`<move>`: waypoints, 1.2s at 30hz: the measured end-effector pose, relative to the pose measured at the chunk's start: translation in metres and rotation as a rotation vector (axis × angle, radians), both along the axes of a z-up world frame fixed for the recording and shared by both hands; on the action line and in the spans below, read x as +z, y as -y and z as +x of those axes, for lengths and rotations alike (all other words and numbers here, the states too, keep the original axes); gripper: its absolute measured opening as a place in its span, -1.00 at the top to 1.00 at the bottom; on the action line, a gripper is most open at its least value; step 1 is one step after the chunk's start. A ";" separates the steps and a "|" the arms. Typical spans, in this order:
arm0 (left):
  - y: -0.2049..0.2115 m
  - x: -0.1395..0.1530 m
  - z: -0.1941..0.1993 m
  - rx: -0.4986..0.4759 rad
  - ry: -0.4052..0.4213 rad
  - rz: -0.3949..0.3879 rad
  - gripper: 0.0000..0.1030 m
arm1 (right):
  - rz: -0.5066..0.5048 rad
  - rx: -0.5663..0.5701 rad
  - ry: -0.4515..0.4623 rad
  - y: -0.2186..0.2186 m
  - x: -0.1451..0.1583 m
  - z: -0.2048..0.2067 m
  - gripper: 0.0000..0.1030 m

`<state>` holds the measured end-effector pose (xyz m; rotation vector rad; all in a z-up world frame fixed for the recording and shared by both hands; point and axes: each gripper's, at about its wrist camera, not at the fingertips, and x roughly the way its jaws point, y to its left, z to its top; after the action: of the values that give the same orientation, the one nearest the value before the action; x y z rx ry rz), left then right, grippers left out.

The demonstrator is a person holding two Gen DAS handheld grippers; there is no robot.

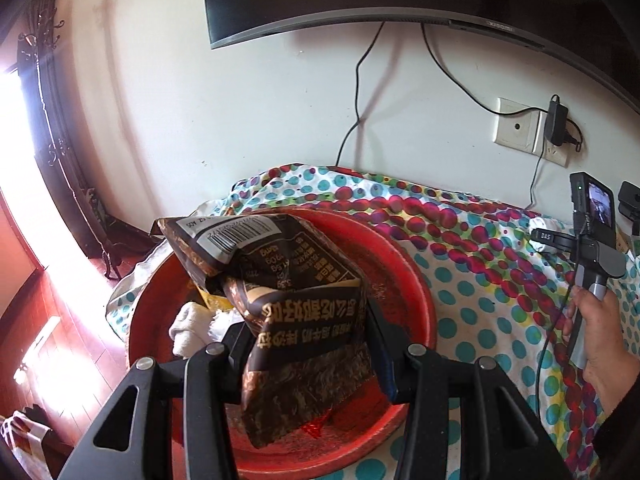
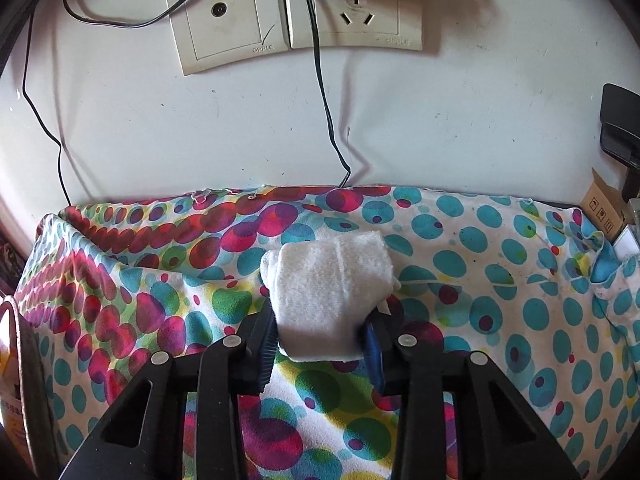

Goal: Organize objects
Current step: 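Carry the brown bag toward the tray with left gripper while right gripper grasps rolled white towel, then release the brown bag into the tray with left gripper while right gripper carries the towel over the tray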

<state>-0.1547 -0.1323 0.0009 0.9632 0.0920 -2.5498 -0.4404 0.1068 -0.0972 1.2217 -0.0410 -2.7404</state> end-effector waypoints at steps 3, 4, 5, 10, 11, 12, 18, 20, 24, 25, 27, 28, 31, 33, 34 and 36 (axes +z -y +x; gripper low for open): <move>0.013 -0.002 0.007 0.038 0.003 0.003 0.09 | 0.004 0.001 -0.008 0.000 0.001 0.002 0.34; 0.017 -0.004 0.008 0.049 0.009 0.007 0.09 | 0.004 0.000 -0.007 0.000 0.001 0.002 0.34; 0.019 -0.006 0.010 0.052 0.016 0.010 0.09 | 0.002 0.002 -0.006 0.000 0.001 0.002 0.34; 0.033 -0.015 0.023 0.082 0.026 0.014 0.09 | -0.011 0.006 -0.018 -0.007 0.008 0.013 0.34; 0.036 -0.016 0.028 0.089 0.023 0.017 0.09 | -0.016 0.008 -0.026 -0.010 0.011 0.017 0.34; 0.040 -0.018 0.034 0.097 0.017 0.022 0.09 | -0.018 0.015 -0.034 -0.011 0.014 0.020 0.34; 0.069 -0.042 0.077 0.130 0.010 0.073 0.09 | -0.020 0.081 -0.076 -0.015 0.025 0.052 0.34; 0.076 -0.052 0.081 0.137 0.027 0.091 0.09 | -0.015 0.094 -0.082 -0.013 0.025 0.061 0.34; 0.072 -0.063 0.076 0.114 0.034 0.065 0.09 | -0.018 0.119 -0.087 -0.007 0.028 0.077 0.34; 0.070 -0.066 0.072 0.111 0.037 0.063 0.09 | -0.014 0.130 -0.089 -0.003 0.030 0.082 0.34; 0.069 -0.067 0.065 0.104 0.015 0.046 0.09 | -0.005 0.151 -0.099 0.003 0.034 0.091 0.34; 0.070 -0.069 0.059 0.097 0.012 0.053 0.09 | -0.001 0.161 -0.105 0.006 0.038 0.096 0.34; 0.078 -0.071 0.044 0.099 -0.008 0.095 0.09 | 0.005 0.194 -0.122 0.016 0.046 0.114 0.34; 0.083 -0.072 0.032 0.091 -0.024 0.129 0.09 | 0.005 0.215 -0.127 0.023 0.052 0.125 0.34; 0.086 -0.073 0.026 0.079 -0.032 0.155 0.09 | 0.004 0.224 -0.130 0.027 0.054 0.130 0.34; 0.092 -0.079 0.015 0.050 -0.022 0.214 0.01 | 0.010 0.251 -0.134 0.039 0.059 0.142 0.34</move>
<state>-0.1394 -0.2247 -0.0779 0.9962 0.3974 -2.5422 -0.2988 0.0680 -0.0379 0.9691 0.1317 -2.5971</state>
